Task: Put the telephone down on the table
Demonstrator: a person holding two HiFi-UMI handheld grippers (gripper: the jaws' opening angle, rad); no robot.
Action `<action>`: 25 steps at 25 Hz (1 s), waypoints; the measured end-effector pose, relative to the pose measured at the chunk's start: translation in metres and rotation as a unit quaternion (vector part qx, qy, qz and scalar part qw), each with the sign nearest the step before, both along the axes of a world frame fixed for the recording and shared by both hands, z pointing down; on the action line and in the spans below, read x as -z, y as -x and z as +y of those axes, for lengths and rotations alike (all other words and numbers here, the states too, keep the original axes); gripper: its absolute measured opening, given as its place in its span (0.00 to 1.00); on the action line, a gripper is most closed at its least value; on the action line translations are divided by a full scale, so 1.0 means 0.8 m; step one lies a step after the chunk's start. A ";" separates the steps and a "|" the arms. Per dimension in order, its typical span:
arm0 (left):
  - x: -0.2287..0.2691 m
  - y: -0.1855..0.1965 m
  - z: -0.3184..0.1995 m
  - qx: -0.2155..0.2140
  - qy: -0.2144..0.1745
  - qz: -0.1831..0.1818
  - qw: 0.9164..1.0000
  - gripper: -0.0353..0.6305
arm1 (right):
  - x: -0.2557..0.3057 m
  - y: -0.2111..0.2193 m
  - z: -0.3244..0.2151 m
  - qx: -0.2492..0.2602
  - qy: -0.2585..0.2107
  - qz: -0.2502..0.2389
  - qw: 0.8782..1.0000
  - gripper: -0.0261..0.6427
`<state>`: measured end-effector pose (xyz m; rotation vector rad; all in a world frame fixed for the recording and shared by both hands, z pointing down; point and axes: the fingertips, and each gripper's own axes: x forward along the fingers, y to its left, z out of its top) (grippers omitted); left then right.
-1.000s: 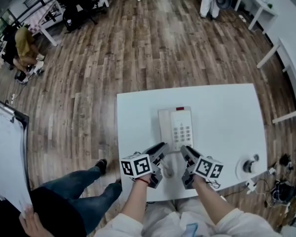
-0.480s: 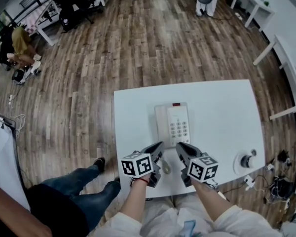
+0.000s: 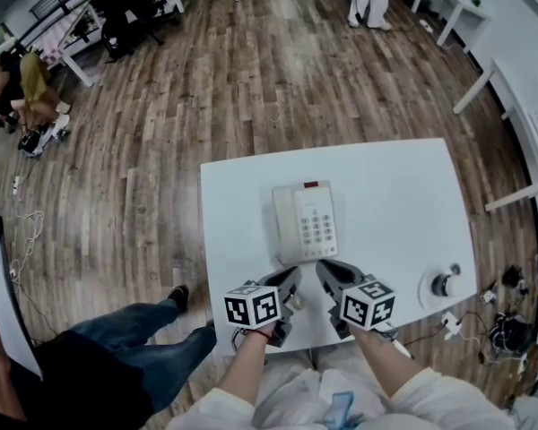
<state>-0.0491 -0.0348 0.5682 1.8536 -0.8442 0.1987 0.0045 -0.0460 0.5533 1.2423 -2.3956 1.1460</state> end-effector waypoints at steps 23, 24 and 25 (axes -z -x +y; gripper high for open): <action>0.066 -0.014 0.052 -0.024 -0.026 -0.021 0.999 0.06 | 0.065 -0.010 0.050 0.074 -0.018 -0.004 0.997 0.10; 0.069 -0.015 0.054 -0.025 -0.026 -0.022 0.999 0.06 | 0.068 -0.013 0.052 0.077 -0.019 -0.003 0.997 0.10; 0.072 -0.015 0.056 -0.026 -0.027 -0.022 0.999 0.06 | 0.070 -0.015 0.054 0.080 -0.020 -0.003 0.997 0.10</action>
